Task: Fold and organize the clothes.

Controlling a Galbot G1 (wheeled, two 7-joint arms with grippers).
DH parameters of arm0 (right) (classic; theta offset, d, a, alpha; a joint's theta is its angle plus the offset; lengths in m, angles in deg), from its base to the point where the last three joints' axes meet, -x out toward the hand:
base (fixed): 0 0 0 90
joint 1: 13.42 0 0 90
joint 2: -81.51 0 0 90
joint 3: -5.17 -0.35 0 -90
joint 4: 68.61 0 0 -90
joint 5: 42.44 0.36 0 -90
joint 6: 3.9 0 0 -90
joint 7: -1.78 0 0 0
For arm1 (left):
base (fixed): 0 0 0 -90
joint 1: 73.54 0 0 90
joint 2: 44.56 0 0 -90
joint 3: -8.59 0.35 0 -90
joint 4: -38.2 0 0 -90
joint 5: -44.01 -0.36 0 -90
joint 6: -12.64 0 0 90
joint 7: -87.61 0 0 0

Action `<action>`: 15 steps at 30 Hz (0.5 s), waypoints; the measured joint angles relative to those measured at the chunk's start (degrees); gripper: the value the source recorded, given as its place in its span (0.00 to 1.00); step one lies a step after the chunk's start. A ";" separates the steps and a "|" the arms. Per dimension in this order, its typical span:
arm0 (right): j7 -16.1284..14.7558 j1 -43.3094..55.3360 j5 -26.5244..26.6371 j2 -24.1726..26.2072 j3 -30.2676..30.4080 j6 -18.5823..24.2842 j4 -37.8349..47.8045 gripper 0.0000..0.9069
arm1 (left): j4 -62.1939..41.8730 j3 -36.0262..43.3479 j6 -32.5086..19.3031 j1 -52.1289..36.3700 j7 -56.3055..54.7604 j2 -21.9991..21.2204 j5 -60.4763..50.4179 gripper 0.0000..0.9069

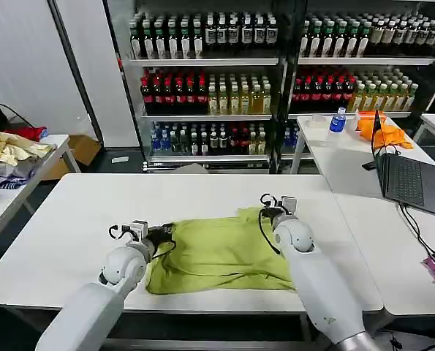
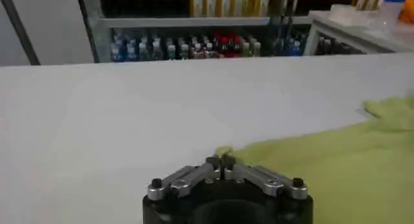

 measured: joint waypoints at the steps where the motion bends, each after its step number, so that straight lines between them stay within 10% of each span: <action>1: 0.05 -0.39 0.17 0.35 -0.12 -0.09 -1.22 0.00 | 0.59 -0.10 -0.02 0.13 0.02 0.26 0.33 0.02; 15: 0.78 -7.10 1.86 6.21 -3.26 -0.29 -16.13 0.00 | 8.71 -1.60 0.54 2.64 -0.15 4.30 3.78 0.02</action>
